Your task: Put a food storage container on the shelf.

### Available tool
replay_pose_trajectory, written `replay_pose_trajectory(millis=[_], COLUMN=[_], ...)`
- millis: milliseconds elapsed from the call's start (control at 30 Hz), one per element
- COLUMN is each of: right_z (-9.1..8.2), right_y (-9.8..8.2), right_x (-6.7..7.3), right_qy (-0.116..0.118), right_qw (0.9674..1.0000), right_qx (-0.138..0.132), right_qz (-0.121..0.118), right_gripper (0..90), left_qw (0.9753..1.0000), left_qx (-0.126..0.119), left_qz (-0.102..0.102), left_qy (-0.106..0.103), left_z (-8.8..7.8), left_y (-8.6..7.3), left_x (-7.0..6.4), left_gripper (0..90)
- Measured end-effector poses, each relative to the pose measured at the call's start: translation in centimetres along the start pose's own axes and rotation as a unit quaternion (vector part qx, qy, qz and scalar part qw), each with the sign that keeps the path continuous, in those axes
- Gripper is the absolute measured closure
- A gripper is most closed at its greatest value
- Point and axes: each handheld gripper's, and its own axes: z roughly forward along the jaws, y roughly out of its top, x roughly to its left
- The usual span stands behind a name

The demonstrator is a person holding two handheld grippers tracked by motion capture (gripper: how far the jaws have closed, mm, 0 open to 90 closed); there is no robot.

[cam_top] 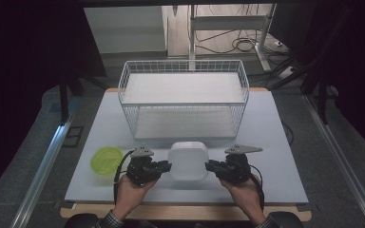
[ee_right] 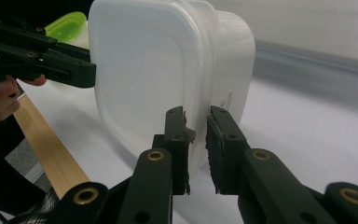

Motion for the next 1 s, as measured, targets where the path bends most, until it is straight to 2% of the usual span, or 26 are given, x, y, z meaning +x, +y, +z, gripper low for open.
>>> replay_pose_trajectory(millis=[167, 333, 600, 767, 1000], right_z=[-0.6, -0.9, -1.4, -1.7, -2.5], right_y=[0.9, 1.8, 3.9, 4.9, 7.1], right_x=[0.0, 0.0, -0.2, -0.2, -0.2], right_qy=[0.003, 0.007, 0.02, 0.018, 0.015], right_qw=[0.9998, 0.9994, 0.9986, 0.9981, 0.9974], right_qx=[-0.018, -0.032, -0.046, -0.055, -0.064], right_qz=[-0.007, -0.014, -0.014, -0.019, -0.029], right_gripper=[79.2, 79.2, 79.2, 79.2, 79.2], left_qw=[0.9998, 0.9996, 0.9987, 0.9981, 0.9965], left_qx=[-0.014, -0.022, -0.044, -0.055, -0.071], left_qz=[0.012, 0.017, 0.024, 0.027, 0.042], left_qy=[0.004, 0.007, 0.008, 0.01, 0.018], left_z=[-0.7, -1.3, -2.7, -3.1, -4.1], left_y=[1.1, 2.0, 4.3, 5.3, 7.4], left_x=[-0.2, -0.2, -0.1, -0.1, -0.1], left_gripper=[78.3, 78.4, 78.8, 78.9, 79.0])
